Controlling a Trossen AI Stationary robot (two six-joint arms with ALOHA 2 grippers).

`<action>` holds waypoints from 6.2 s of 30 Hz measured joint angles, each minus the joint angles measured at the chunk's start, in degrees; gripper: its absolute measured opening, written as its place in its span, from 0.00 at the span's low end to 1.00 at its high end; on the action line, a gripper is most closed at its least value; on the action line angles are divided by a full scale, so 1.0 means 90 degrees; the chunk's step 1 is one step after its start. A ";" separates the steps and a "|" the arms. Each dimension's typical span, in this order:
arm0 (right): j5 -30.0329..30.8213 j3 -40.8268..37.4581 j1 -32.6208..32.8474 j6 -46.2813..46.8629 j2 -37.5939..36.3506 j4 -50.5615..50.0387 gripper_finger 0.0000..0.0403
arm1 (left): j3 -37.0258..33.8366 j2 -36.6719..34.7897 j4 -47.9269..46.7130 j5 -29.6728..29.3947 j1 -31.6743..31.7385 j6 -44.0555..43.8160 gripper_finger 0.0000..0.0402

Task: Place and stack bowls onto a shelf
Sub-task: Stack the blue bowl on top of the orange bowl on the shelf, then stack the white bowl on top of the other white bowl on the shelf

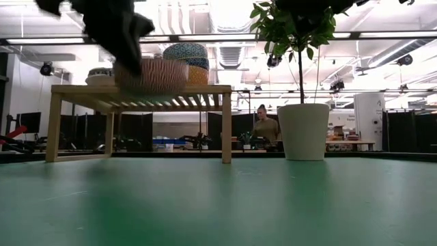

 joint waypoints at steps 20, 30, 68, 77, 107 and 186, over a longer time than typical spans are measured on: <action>-0.0002 -0.0022 -0.0002 -0.0002 0.0000 0.0053 0.14 | 0.3078 -0.0855 -0.1653 -0.1517 0.0973 0.2806 0.01; 0.0000 -0.0022 -0.0002 -0.0007 0.0000 0.0097 0.14 | 0.3037 -0.0832 -0.1096 0.0343 0.3394 0.3636 0.01; 0.0002 -0.0022 -0.0002 0.0265 0.0000 0.0097 0.14 | 0.3013 -0.0291 -0.0862 0.1384 0.4503 0.3924 0.22; 0.0066 0.0064 -0.0002 0.1363 0.0000 0.0154 0.14 | 0.3287 -0.0502 -0.0953 0.1629 0.4259 0.3116 0.28; -0.0976 0.3524 0.0950 0.6601 0.2815 -0.6913 0.14 | 0.1367 -0.0955 -0.0040 0.0591 -0.1384 0.0365 0.27; -0.1846 0.4393 0.0304 -0.0596 0.2917 -0.2664 0.05 | 0.0351 -0.0469 0.2331 -0.0265 -0.1754 0.0910 0.10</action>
